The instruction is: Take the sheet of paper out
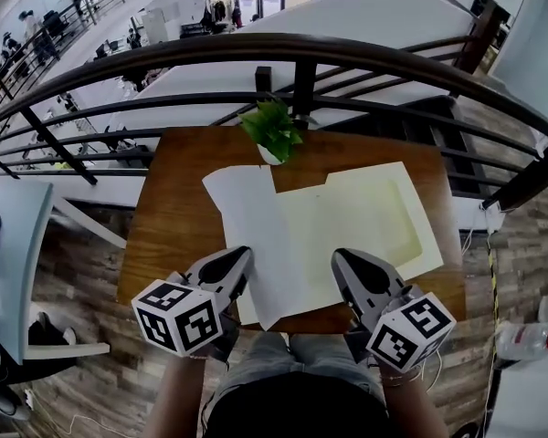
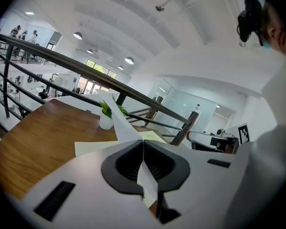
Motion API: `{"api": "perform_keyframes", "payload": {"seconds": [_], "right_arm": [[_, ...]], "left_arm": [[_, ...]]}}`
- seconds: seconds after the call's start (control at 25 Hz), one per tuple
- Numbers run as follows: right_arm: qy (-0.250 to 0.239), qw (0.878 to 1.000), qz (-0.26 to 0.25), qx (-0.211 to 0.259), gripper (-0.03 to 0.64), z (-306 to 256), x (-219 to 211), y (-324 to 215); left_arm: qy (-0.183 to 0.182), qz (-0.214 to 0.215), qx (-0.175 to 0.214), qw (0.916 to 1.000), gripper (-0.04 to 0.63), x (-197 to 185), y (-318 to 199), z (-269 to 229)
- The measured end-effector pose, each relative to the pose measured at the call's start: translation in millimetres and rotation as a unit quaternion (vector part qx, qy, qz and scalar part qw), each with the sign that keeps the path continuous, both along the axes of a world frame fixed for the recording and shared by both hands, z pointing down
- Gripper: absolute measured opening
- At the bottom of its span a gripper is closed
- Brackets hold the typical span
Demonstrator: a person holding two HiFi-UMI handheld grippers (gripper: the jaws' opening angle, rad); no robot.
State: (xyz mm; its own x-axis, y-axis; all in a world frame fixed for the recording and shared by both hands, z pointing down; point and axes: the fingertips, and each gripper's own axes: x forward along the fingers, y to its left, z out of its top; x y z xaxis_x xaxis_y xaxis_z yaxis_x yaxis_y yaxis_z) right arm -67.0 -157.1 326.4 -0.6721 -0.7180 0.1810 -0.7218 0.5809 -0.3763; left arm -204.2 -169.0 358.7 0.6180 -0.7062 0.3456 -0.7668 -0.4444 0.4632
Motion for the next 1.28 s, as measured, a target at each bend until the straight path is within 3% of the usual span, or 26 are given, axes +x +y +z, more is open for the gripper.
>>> {"api": "perform_keyframes", "payload": {"seconds": [0.36,0.76,1.28], "right_arm": [[-0.012,1.0,-0.005,0.028,0.026,-27.2,-0.9,-5.1],[-0.01,0.998,-0.023,0.052,0.026,-45.6,2.2,-18.3],[-0.017,0.997,-0.013,0.069,0.026,-56.4,20.5,-33.9]], "left_arm": [[0.051,0.016,0.049,0.9974,0.021,9.4,-6.5,-49.0],[0.079,0.037,0.109,0.9903,0.021,35.8,-15.8,-86.5],[0.071,0.048,0.108,0.9904,0.021,62.9,-19.9,-86.9]]}}
